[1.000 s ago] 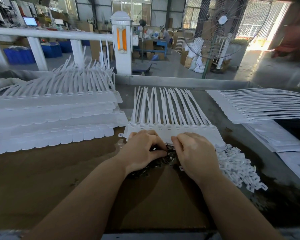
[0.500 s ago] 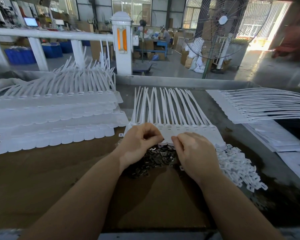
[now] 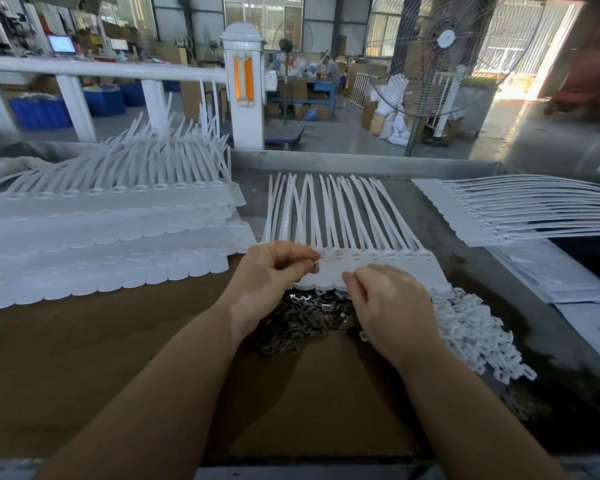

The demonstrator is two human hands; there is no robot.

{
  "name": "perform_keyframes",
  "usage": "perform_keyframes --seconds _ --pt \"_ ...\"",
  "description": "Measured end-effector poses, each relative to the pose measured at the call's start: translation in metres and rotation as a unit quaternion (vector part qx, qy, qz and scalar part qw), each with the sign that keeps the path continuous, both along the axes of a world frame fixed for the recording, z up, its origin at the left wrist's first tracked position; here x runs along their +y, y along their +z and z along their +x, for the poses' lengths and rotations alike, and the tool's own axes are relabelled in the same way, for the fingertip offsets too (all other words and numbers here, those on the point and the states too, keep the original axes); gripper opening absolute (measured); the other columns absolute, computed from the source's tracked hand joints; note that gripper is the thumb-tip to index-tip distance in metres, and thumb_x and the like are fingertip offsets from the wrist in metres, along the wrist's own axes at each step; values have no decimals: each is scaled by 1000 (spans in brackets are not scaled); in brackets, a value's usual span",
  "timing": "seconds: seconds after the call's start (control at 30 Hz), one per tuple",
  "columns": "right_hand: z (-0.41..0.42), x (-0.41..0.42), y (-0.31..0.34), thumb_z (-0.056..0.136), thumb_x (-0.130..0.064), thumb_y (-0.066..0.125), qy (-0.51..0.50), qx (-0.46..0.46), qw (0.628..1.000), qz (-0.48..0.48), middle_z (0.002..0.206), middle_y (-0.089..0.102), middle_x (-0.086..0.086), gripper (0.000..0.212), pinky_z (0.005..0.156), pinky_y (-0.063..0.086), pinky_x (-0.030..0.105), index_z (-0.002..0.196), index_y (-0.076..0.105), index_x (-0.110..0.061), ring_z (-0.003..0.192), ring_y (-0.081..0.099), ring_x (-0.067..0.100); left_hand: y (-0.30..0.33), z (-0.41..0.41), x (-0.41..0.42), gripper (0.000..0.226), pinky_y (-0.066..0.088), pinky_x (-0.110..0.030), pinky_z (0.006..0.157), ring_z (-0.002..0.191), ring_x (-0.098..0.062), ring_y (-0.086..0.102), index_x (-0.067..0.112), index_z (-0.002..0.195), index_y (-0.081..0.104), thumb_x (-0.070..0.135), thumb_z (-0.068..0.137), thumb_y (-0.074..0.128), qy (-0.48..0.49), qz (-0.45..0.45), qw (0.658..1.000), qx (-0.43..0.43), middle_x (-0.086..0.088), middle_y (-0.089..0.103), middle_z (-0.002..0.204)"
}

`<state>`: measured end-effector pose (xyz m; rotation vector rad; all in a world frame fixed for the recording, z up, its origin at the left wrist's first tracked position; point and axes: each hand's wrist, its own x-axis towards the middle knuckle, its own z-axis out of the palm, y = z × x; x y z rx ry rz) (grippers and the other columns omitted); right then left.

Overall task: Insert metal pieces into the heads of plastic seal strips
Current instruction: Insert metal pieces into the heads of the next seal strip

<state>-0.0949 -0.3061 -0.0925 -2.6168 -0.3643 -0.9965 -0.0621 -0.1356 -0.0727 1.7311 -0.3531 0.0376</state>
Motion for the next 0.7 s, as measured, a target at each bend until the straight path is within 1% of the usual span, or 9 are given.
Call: perform_keyframes --seconds 0.13,0.27,0.37,0.43,0.53,0.6,0.7 --pt "0 0 0 89 -16 58 1 1 1000 0 54 51 2 33 53 38 30 58 50 -11 51 46 21 -2 1 0 16 44 -6 61 72 6 62 22 85 68 8 89 60 11 -10 1000 0 10 72 78" --pt "1 0 0 90 -16 58 0 10 1000 -1 56 53 2 32 54 40 31 59 53 -10 52 47 21 -4 6 2 19 43 -8 62 62 5 54 27 79 66 12 90 60 58 -4 998 -17 8 64 78" --pt "0 0 0 89 -15 60 -1 6 1000 0 55 52 2 32 54 40 30 59 52 -10 52 46 20 -5 8 3 19 45 -20 67 58 0 55 25 81 64 10 91 58 57 -29 998 2 8 64 71" --pt "0 0 1 89 -15 59 -2 8 1000 0 56 53 2 31 54 40 30 59 53 -10 52 47 20 -5 8 4 14 45 -24 71 62 -2 59 21 84 66 11 91 58 51 -41 998 16 8 68 71" --pt "0 0 1 89 -15 59 0 8 1000 0 56 53 3 31 54 40 30 60 53 -10 52 48 21 -6 8 5 8 47 -18 69 68 -3 64 18 87 69 13 88 63 46 -51 997 18 7 72 77" --pt "0 1 1 89 -14 59 1 7 1000 2 56 53 3 31 55 39 29 59 52 -10 52 47 21 -7 8 6 12 48 -12 64 67 -4 65 18 83 69 6 84 66 52 -59 997 10 6 72 76" --pt "-1 1 1 89 -14 59 2 6 1000 4 56 53 3 31 55 38 28 59 53 -10 52 47 20 -6 9 6 15 48 -12 62 65 -5 65 18 83 67 3 82 67 64 -68 996 15 4 73 74"
